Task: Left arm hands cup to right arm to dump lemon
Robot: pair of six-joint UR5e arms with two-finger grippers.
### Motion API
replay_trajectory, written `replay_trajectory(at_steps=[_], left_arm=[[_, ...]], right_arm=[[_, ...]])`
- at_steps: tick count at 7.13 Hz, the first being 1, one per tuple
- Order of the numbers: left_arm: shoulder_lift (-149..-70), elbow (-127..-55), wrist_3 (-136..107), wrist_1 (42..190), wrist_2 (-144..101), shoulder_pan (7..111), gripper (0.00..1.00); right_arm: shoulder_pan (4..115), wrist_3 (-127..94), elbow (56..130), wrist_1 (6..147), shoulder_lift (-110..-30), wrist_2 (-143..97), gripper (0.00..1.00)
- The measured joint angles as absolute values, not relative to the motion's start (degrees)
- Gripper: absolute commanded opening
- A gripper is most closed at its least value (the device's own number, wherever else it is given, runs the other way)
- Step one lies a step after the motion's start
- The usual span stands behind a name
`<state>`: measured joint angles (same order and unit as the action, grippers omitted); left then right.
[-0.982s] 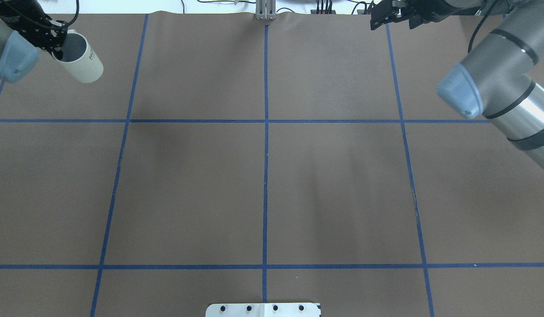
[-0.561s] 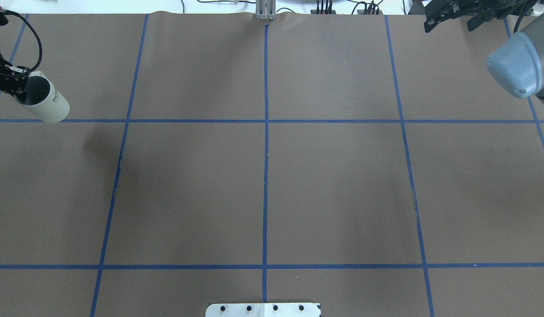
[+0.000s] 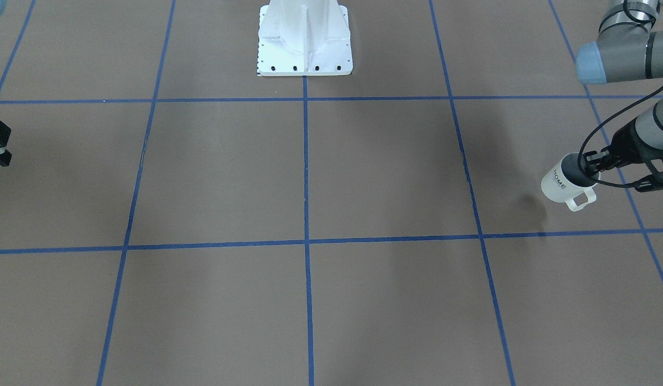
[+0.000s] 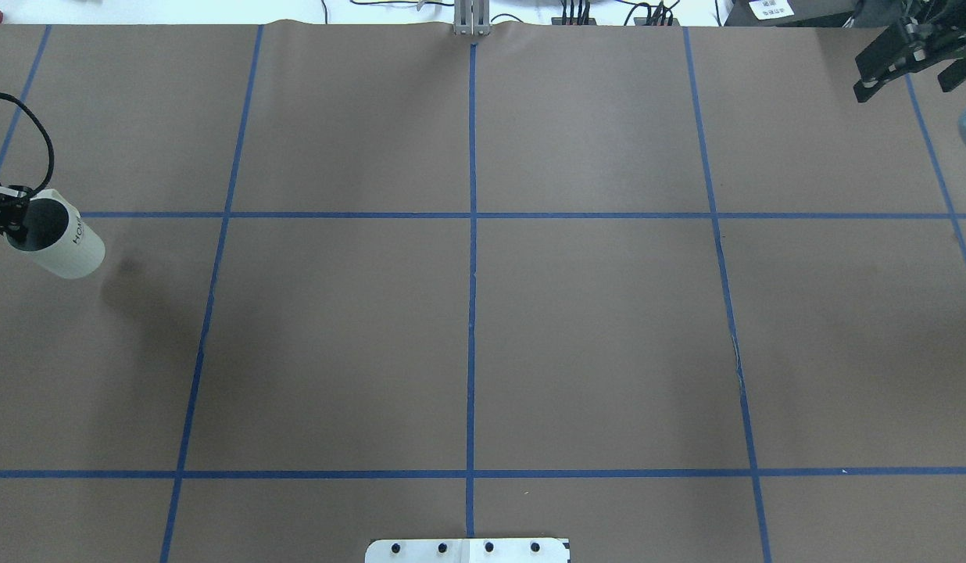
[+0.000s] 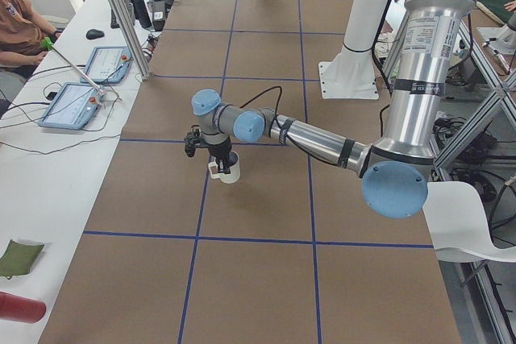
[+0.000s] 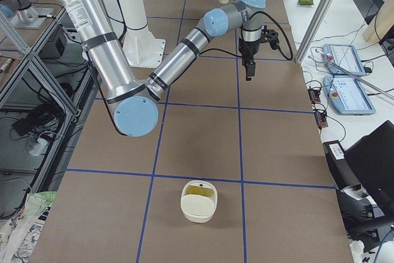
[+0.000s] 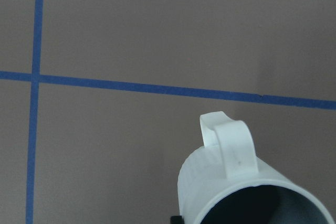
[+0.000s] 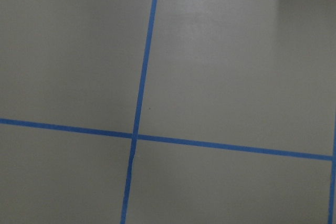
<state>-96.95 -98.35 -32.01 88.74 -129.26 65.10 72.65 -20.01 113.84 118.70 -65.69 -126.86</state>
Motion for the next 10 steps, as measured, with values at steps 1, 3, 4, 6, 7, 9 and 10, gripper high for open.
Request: replay_trajectory(at_steps=[1, 3, 4, 6, 7, 9, 10], left_arm=[[-96.3, -98.3, -32.0, 88.8, -129.3, 64.2, 0.3], [-95.3, -98.5, -31.7, 88.9, -129.4, 63.2, 1.0], [-95.0, -98.6, -31.4, 88.9, -129.4, 63.0, 1.0], [-94.7, -100.5, -29.9, 88.6, -129.2, 63.2, 1.0], [-94.6, -102.0, -26.2, 88.3, -129.1, 64.1, 1.0], [-95.0, -101.9, -13.1, 88.0, -128.9, 71.2, 1.0], [-95.3, -100.7, -8.2, 88.0, -129.0, 75.9, 1.0]], right_arm=[[73.4, -18.4, 114.8, 122.1, -66.1, -127.3, 1.0], [73.8, -17.6, 115.7, 124.4, -66.9, -127.1, 1.0], [74.1, -17.5, 115.5, 124.7, -67.7, -127.3, 1.0], [75.4, -15.4, 114.6, 125.7, -68.4, -127.7, 1.0], [76.8, -11.7, 113.8, 126.6, -68.5, -127.7, 1.0], [80.6, -1.3, 111.9, 127.6, -70.0, -128.0, 1.0], [82.6, 4.0, 111.3, 127.4, -71.6, -129.0, 1.0]])
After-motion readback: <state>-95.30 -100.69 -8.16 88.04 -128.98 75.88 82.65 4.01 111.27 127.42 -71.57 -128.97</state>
